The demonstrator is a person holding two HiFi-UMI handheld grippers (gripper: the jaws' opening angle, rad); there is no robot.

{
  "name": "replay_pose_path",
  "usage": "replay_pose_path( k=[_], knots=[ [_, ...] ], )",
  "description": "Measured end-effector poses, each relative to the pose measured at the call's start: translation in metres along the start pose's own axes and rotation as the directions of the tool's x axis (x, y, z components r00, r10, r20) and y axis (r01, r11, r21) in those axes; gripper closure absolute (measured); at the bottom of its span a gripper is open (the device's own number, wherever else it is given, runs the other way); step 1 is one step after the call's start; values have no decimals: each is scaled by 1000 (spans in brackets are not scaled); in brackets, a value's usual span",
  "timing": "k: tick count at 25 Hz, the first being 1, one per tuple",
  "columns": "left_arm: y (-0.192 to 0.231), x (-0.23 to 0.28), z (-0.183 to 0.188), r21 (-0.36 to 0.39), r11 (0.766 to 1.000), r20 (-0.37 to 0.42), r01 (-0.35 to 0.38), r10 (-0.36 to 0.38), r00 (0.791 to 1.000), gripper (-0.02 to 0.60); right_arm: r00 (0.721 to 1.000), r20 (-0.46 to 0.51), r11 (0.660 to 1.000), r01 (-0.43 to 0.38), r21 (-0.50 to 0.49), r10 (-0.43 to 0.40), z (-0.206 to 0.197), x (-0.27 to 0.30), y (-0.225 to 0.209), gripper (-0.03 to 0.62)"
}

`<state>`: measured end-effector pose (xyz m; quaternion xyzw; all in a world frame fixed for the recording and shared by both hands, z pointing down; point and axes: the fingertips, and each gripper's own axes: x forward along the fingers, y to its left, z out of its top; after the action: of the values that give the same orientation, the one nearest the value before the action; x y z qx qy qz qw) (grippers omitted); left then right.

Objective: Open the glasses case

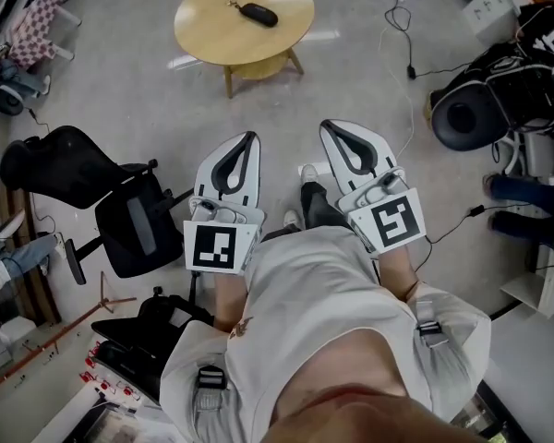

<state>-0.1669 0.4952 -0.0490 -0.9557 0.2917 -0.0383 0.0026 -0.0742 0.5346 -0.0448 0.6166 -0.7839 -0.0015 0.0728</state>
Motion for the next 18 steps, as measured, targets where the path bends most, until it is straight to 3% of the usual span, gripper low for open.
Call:
replay_pose_path(
  k=[4, 18],
  knots=[
    [18, 39, 4, 23, 999, -1, -39, 39, 999, 561, 995, 76, 998, -58, -5, 58, 16, 32, -28, 574],
    [44, 157, 33, 61, 989, 1, -135, 135, 991, 561, 981, 130, 989, -147, -13, 147, 36, 95, -129, 574]
  ],
)
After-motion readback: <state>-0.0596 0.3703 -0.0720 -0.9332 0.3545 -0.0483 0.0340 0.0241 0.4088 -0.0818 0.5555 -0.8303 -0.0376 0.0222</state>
